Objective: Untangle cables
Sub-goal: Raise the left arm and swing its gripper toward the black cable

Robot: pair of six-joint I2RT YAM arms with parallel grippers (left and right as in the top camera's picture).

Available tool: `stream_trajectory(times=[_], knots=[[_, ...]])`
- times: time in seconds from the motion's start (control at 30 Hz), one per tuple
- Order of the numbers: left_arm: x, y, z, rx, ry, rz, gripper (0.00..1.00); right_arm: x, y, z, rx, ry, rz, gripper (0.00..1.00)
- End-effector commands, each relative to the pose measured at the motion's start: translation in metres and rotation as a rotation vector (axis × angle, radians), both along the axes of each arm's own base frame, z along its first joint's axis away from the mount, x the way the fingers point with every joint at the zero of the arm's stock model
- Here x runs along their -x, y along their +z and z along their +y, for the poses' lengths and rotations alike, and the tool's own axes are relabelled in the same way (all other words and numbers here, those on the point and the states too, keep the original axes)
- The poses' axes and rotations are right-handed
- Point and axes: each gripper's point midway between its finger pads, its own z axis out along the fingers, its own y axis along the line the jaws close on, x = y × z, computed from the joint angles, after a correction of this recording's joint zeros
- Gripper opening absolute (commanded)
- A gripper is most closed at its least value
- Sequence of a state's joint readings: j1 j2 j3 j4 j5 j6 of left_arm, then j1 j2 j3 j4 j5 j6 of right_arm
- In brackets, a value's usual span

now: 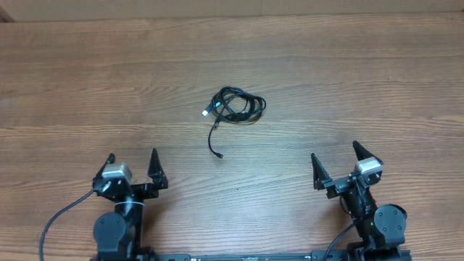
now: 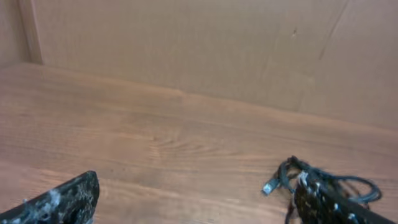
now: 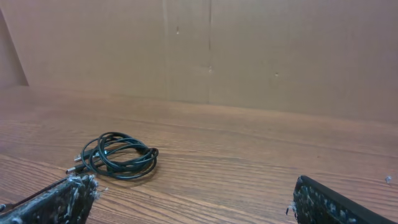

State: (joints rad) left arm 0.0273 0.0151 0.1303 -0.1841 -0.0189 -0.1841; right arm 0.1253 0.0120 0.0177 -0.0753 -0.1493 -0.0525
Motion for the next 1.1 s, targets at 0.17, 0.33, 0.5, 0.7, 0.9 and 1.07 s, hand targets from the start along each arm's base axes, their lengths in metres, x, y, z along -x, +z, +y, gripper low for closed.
stream_trajectory(times=[0.17,0.33,0.5,0.7,0.9,1.07], knots=[[0.030,0.090,-0.002,0.011,-0.010,-0.116,0.99,0.000,-0.002,0.000,-0.002,-0.002,0.000,1.00],[0.040,0.134,-0.005,0.011,-0.026,-0.130,1.00,0.000,-0.002,0.000,-0.002,-0.002,0.000,1.00],[0.039,0.172,-0.020,0.015,-0.111,-0.071,1.00,0.000,-0.002,0.000,-0.002,-0.002,0.000,1.00],[0.023,0.188,-0.041,0.031,-0.235,0.129,1.00,0.000,-0.002,0.000,-0.002,-0.002,0.000,1.00],[0.004,0.177,-0.056,0.093,-0.326,0.367,0.99,0.000,-0.002,0.000,-0.002,-0.002,0.000,1.00],[-0.012,0.154,-0.068,0.148,-0.396,0.507,0.99,0.000,-0.002,0.000,-0.002,-0.002,0.000,1.00]])
